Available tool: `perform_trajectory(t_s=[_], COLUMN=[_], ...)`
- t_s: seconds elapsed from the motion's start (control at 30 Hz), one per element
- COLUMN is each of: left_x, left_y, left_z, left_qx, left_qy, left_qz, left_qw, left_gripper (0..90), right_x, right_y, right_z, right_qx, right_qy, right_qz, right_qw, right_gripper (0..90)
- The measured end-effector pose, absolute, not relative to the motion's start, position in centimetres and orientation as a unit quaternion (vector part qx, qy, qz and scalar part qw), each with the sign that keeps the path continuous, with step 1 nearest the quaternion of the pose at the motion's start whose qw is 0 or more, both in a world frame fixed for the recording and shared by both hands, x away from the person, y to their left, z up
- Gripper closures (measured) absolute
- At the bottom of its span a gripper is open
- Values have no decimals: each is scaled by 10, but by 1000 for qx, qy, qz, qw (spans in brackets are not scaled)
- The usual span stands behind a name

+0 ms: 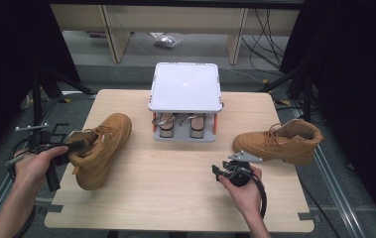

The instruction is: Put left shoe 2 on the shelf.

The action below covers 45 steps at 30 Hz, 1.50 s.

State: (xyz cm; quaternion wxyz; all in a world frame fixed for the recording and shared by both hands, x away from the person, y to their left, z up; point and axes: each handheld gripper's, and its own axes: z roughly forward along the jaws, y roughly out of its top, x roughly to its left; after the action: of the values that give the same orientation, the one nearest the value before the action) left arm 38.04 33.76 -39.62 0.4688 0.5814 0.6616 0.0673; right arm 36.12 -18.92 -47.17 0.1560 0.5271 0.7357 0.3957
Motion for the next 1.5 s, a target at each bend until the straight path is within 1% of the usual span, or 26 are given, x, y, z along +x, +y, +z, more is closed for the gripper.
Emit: perform_trajectory(t_s=[0.47,0.67,1.17,1.23,1.5], left_x=[396,403,419,420,427], left_y=[336,333,326,327,326], left_z=[-384,-381,-374,-372,-367], left_qx=[574,570,561,567,557], left_qy=[662,658,661,659,662], left_qz=[65,64,58,56,57], left_qw=[478,488,495,491,498], left_gripper=[825,824,824,824,824], right_x=[363,363,363,363,363], right_y=[-191,-191,-192,-192,-191], right_z=[-473,-474,-475,-475,-475], right_qx=[513,513,514,515,516], right_qy=[743,744,743,742,745], right_qz=[396,398,397,397,390], right_qw=[166,158,159,159,160], right_gripper=[533,533,533,533,533])
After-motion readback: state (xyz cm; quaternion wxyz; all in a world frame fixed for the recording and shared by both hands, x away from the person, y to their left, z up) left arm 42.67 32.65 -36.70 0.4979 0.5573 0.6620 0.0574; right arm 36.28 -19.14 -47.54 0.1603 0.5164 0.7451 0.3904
